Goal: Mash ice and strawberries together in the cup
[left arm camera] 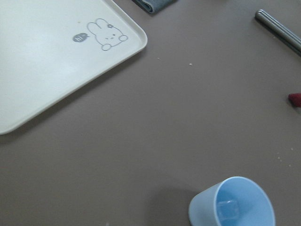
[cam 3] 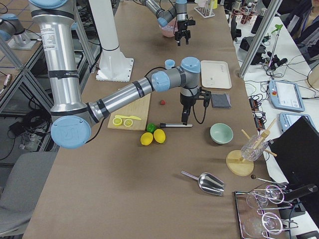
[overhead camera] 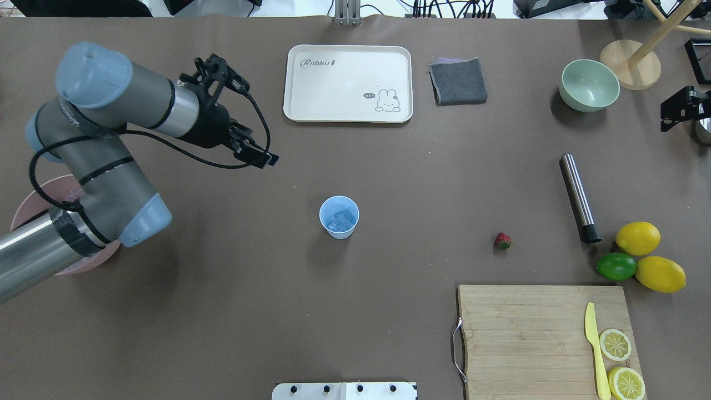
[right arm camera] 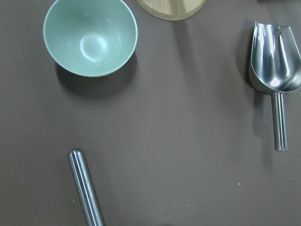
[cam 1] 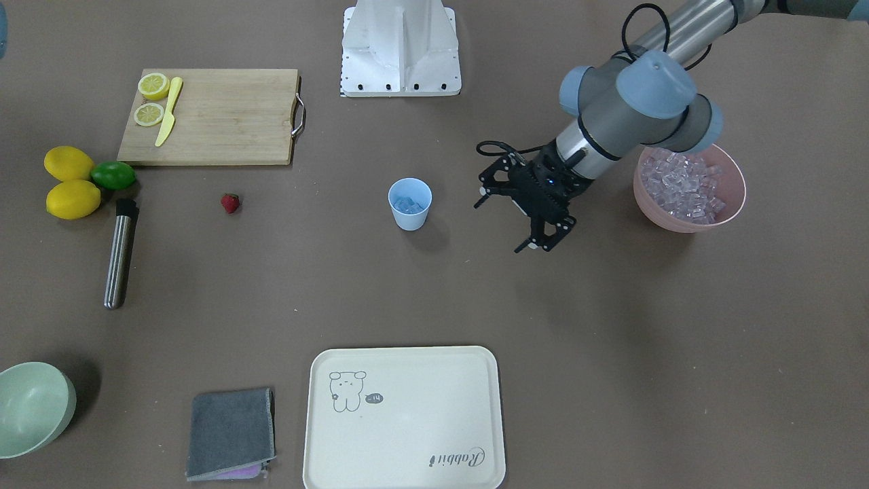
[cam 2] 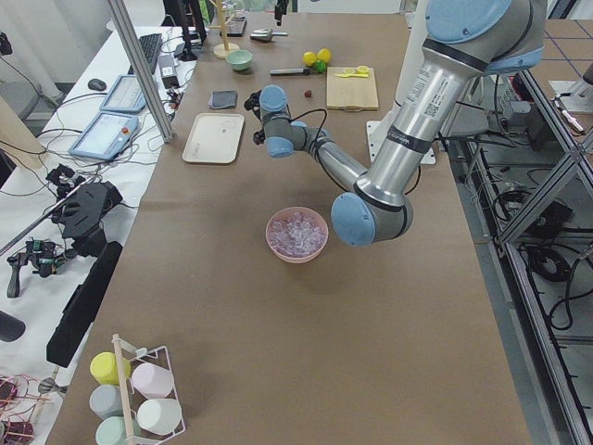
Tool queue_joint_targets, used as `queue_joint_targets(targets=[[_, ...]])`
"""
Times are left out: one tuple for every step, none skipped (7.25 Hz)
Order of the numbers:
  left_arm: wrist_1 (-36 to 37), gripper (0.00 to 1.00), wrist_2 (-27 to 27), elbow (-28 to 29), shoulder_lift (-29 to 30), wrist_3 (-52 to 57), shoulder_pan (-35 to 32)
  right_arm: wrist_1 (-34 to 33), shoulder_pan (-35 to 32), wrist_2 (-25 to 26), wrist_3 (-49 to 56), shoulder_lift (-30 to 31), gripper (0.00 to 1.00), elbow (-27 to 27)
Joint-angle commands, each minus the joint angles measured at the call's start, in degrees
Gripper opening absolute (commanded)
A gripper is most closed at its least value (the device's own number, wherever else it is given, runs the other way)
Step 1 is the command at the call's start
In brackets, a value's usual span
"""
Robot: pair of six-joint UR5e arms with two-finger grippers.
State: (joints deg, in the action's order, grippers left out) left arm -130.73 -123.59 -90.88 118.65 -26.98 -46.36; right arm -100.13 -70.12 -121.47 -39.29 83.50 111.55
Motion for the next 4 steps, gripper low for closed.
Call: queue_joint_targets(targets=[[4.0, 0.98, -0.2, 0.2, -2.7, 5.9, -6.6, 3.0, 0.9, 0.2, -0.4, 0.1, 1.0, -0.6], [5.4, 0.98, -0.1, 0.4, -4.9, 10.0, -10.4, 4.1, 1.0, 0.1, -1.0, 0.0, 1.0, -0.9], [7.9, 0.98, 0.5, 0.2, -6.5, 14.6, -14.4, 4.6, 1.0, 0.2, -1.0, -0.1, 1.0, -0.6], [10.4, 0.98, 2.0, 0.7, -7.6, 20.2, -18.1, 5.1, 1.3, 0.3, -0.9, -0.1, 1.0, -0.5]])
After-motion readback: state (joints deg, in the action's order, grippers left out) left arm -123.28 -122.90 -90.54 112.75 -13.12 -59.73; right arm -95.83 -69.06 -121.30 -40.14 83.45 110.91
